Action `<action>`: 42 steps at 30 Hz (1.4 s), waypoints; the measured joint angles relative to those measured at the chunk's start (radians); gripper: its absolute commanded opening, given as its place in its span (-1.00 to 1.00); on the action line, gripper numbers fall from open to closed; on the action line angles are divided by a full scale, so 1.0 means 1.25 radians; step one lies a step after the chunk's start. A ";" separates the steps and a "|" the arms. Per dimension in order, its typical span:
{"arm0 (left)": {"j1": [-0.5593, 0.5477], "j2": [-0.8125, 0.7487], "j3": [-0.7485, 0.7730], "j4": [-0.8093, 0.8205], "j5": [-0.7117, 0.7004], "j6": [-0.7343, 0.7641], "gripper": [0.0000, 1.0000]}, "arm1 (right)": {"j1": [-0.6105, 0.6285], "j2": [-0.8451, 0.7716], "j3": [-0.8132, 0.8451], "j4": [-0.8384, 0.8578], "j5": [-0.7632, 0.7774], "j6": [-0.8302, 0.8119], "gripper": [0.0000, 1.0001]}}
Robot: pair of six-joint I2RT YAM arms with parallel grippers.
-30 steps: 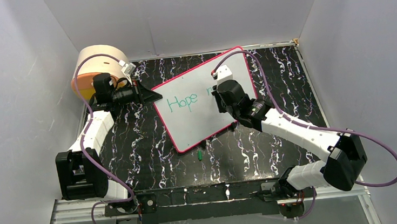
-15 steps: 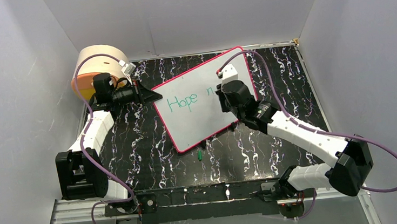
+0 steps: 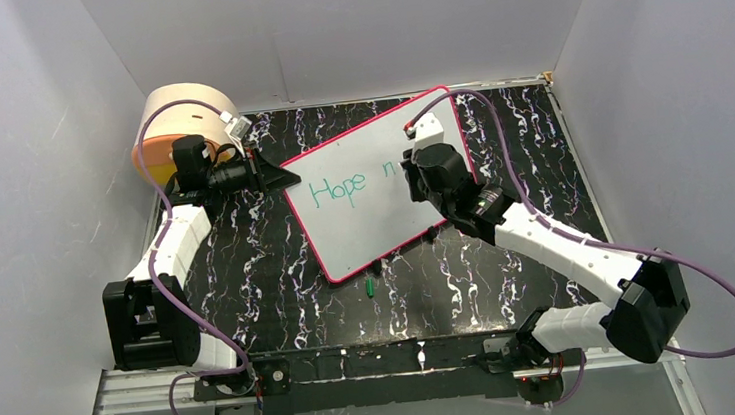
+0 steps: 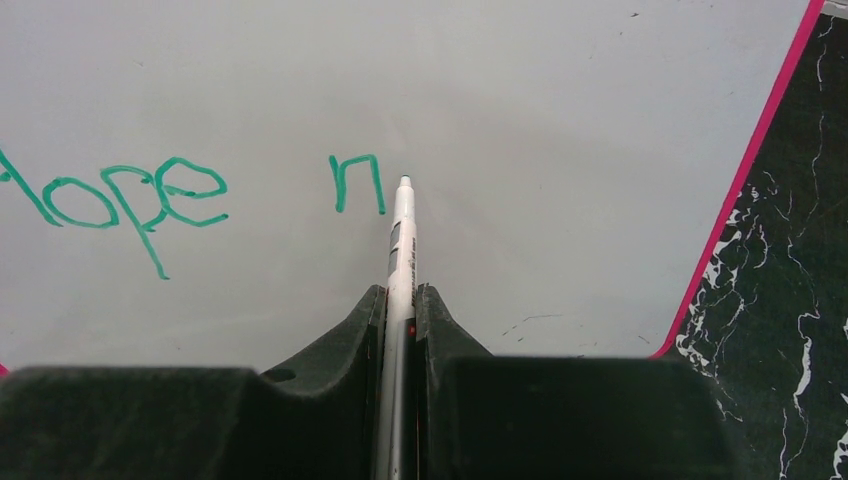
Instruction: Write a sentence on the whiteboard
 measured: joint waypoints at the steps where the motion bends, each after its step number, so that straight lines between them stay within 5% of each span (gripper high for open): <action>1: 0.000 0.000 0.000 0.000 0.000 0.000 -1.00 | 0.000 0.003 0.000 0.001 -0.004 0.000 -1.00; 42: -0.001 0.002 0.002 -0.003 -0.003 0.001 -1.00 | -0.027 0.030 -0.003 0.026 0.003 -0.009 -1.00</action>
